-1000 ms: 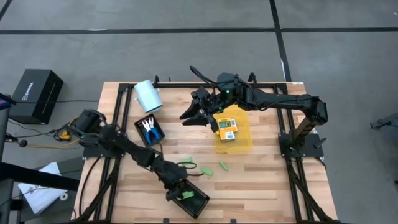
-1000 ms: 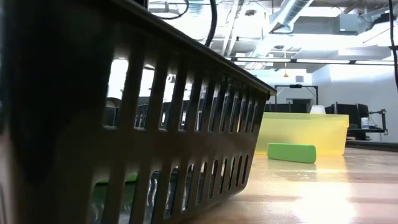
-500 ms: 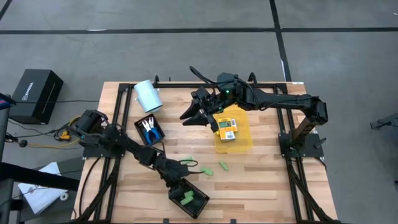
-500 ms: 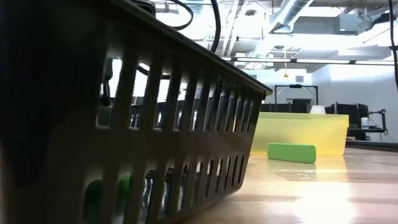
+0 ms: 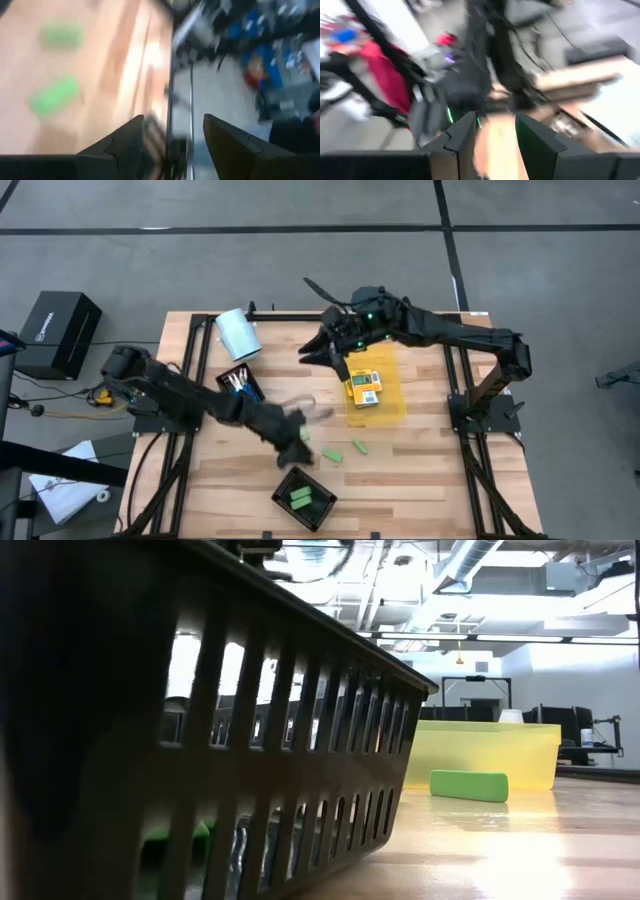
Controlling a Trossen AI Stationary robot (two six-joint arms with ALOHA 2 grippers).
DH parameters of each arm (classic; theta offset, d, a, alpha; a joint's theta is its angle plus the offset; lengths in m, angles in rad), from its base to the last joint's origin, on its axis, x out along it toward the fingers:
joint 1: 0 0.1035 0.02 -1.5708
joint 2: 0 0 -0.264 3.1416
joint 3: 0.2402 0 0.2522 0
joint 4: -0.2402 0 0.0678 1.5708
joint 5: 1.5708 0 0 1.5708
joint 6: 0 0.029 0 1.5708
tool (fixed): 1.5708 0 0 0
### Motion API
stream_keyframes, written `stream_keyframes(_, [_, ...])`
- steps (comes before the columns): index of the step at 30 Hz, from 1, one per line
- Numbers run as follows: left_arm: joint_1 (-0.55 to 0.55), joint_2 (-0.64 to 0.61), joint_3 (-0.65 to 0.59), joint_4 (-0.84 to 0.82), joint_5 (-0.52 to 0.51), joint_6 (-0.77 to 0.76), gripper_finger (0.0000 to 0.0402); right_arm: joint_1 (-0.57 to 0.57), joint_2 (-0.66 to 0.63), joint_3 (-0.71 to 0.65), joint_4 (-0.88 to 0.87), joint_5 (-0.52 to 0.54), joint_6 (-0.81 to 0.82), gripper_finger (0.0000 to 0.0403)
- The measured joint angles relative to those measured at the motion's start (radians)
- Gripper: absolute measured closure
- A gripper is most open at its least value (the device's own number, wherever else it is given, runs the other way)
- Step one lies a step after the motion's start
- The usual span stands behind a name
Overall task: Pick & Place School Supplies
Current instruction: Put the green eraser into the bottom black bin
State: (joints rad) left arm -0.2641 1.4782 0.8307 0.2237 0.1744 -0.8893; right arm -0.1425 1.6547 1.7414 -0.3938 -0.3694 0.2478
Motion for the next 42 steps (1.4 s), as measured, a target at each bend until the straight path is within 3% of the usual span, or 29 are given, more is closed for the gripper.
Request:
stream_keyframes(4, [0.098,-0.154,0.0,-0.007,-0.087,0.08,0.0216,0.002,-0.002,0.074,-0.294,0.122,0.001,0.0273])
stream_keyframes(9, [0.205,-0.342,0.0,-0.021,-0.134,0.202,0.0228,0.061,-0.001,0.049,-0.537,0.206,0.1,0.0267])
stream_keyframes(22, [0.421,-0.684,0.0,-0.255,-0.112,0.337,0.0234,0.289,0.001,-0.309,-0.473,0.246,0.502,0.0268])
stream_keyframes(31, [0.499,-0.706,0.0,-0.303,0.029,0.343,0.0234,0.358,0.001,-0.562,-0.291,0.231,0.756,0.0268])
stream_keyframes(42, [0.501,-0.663,0.0,-0.305,0.095,0.339,0.0234,0.342,0.029,-0.613,-0.241,0.23,0.801,0.0269])
